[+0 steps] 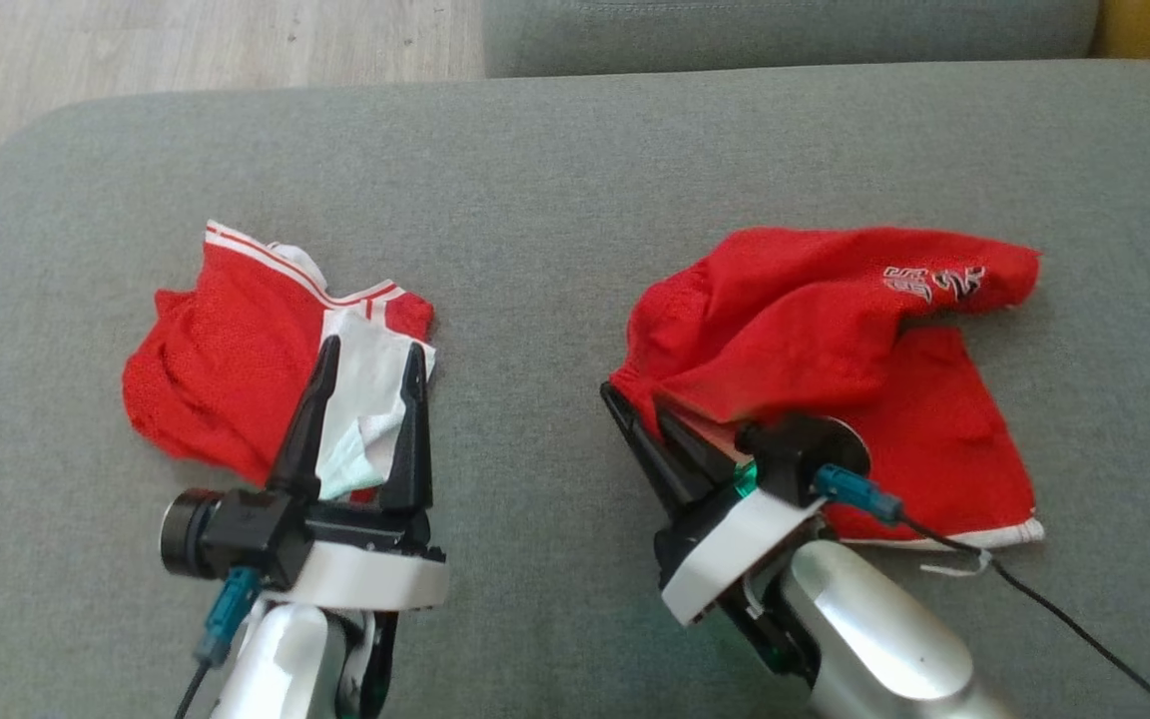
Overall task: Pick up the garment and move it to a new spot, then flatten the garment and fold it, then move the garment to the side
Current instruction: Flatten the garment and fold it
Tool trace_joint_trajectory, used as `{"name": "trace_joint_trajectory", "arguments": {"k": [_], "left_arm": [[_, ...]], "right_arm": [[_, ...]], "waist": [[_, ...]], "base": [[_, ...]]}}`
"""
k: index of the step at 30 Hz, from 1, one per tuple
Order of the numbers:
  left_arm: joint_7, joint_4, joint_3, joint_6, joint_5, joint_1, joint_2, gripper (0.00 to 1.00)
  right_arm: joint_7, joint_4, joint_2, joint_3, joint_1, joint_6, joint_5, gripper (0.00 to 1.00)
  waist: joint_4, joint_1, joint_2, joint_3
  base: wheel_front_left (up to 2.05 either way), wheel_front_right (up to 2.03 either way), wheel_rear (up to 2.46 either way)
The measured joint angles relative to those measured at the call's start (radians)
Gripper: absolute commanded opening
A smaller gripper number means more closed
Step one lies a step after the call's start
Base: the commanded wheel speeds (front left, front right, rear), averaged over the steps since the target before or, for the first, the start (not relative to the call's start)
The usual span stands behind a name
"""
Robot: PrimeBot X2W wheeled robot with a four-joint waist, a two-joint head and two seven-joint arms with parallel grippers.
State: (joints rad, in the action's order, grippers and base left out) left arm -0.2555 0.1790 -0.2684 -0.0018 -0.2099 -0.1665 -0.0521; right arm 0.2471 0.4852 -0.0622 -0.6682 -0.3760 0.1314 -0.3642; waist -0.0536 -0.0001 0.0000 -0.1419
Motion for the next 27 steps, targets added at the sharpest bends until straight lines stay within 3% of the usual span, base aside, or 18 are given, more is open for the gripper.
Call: {"name": "trace_joint_trajectory", "arguments": {"k": [4,14,15,16,17,27], "left_arm": [[0.000,-0.001,0.000,-0.007,0.000,0.011,0.000,1.00],[0.000,-0.011,-0.020,-0.009,0.007,0.007,0.000,1.00],[0.000,-0.010,-0.020,-0.009,0.007,0.006,0.000,1.00],[0.000,-0.010,-0.020,-0.009,0.007,0.004,0.000,1.00],[0.000,-0.010,-0.020,-0.009,0.007,0.002,0.000,1.00],[0.000,-0.006,-0.014,-0.008,0.007,-0.014,0.001,1.00]], "right_arm": [[-0.020,0.016,-0.014,-0.003,-0.007,0.000,-0.034,0.00],[-0.068,0.226,-0.033,0.106,-0.092,0.000,0.001,0.00],[-0.073,0.244,-0.032,0.110,-0.099,0.000,0.005,0.38],[-0.073,0.263,-0.031,0.118,-0.106,0.000,0.009,0.87],[-0.072,0.277,-0.029,0.128,-0.110,0.000,0.019,1.00],[-0.017,0.287,-0.010,0.185,-0.126,0.000,0.104,1.00]], "waist": [[-0.008,0.0000,0.0000,-0.002],[-0.037,0.0001,0.0000,-0.047],[-0.038,0.0002,0.0000,-0.051],[-0.038,0.0002,0.0000,-0.054],[-0.038,0.0002,0.0000,-0.056],[0.004,0.0002,0.0000,-0.054]], "base": [[0.00,0.00,0.00],[0.00,0.00,0.00],[0.00,0.00,0.00],[0.00,0.00,0.00],[0.00,0.00,0.00],[0.00,0.00,0.00]]}}
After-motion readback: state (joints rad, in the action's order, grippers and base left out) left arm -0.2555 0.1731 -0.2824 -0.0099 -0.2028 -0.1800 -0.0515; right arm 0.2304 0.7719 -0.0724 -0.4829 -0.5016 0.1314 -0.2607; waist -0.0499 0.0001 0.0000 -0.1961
